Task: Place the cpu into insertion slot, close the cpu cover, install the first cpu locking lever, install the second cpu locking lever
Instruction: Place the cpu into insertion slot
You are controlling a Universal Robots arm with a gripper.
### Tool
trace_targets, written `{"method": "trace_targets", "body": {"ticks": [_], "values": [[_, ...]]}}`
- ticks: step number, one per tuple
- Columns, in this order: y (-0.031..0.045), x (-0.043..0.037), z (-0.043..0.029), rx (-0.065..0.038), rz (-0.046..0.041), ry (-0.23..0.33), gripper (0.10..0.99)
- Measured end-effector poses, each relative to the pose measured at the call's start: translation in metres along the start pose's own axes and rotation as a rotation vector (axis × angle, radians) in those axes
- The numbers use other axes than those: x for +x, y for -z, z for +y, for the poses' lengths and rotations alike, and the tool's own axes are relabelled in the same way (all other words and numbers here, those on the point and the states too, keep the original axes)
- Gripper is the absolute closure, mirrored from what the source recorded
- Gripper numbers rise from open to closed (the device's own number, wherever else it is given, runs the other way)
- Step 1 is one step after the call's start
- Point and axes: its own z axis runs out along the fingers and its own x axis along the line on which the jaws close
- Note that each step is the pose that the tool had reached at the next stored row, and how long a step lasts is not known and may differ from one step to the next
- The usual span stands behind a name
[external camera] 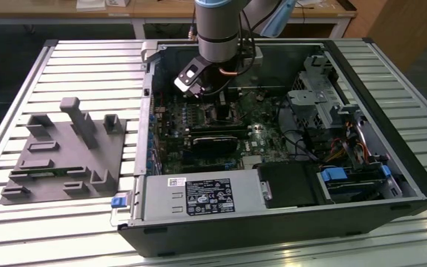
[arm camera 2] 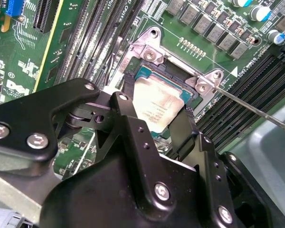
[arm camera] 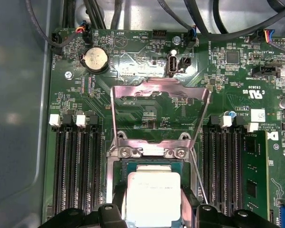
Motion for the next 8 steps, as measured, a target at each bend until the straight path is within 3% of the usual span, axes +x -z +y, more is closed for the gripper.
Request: {"method": "trace_targets", "body": {"ticks": [8], "values": [[-0.0009, 0.0000, -0.0003, 0.000, -0.0006, 0.000, 0.549]]}}
